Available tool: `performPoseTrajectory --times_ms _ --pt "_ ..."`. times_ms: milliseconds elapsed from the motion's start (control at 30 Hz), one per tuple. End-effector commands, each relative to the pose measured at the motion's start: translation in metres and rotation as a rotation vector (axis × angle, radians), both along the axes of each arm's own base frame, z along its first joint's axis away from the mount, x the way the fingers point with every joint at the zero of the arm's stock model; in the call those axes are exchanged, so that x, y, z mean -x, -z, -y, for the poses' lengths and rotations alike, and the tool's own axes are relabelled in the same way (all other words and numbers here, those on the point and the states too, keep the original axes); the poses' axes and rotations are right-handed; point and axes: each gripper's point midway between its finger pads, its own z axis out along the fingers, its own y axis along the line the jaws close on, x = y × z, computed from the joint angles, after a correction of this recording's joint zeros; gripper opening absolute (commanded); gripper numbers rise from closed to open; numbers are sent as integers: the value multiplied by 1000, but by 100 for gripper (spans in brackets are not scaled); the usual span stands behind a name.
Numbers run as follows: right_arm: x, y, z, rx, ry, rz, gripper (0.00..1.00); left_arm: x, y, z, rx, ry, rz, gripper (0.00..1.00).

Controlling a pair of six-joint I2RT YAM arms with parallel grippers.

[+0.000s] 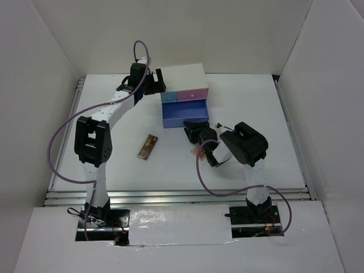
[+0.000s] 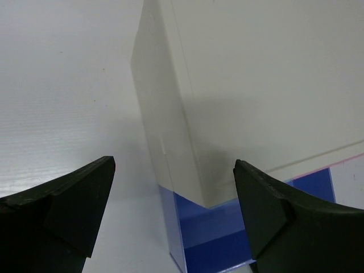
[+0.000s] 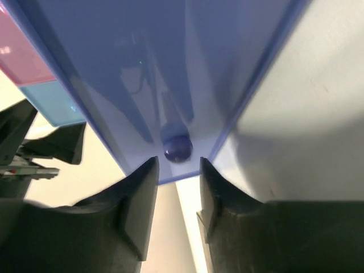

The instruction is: Organize the makeup

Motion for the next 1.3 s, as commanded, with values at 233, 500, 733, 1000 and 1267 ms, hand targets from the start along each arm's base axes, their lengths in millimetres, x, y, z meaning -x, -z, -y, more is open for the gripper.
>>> performPoseTrajectory --times_ms 233,500,733,1000,1267 --pt "21 -56 -2 12 -37 131 100 63 -101 -32 40 -126 63 99" --pt "30 -104 -7 204 -119 270 100 145 -84 -51 84 -156 13 99" --pt "50 -84 4 1086 -649 122 100 260 -92 -21 135 -34 -18 99" --pt "96 -51 69 1526 -966 42 100 333 -73 -79 -156 -61 -67 99" --pt "112 -11 73 1616 -1201 23 100 346 -58 -93 -206 -40 -23 99"
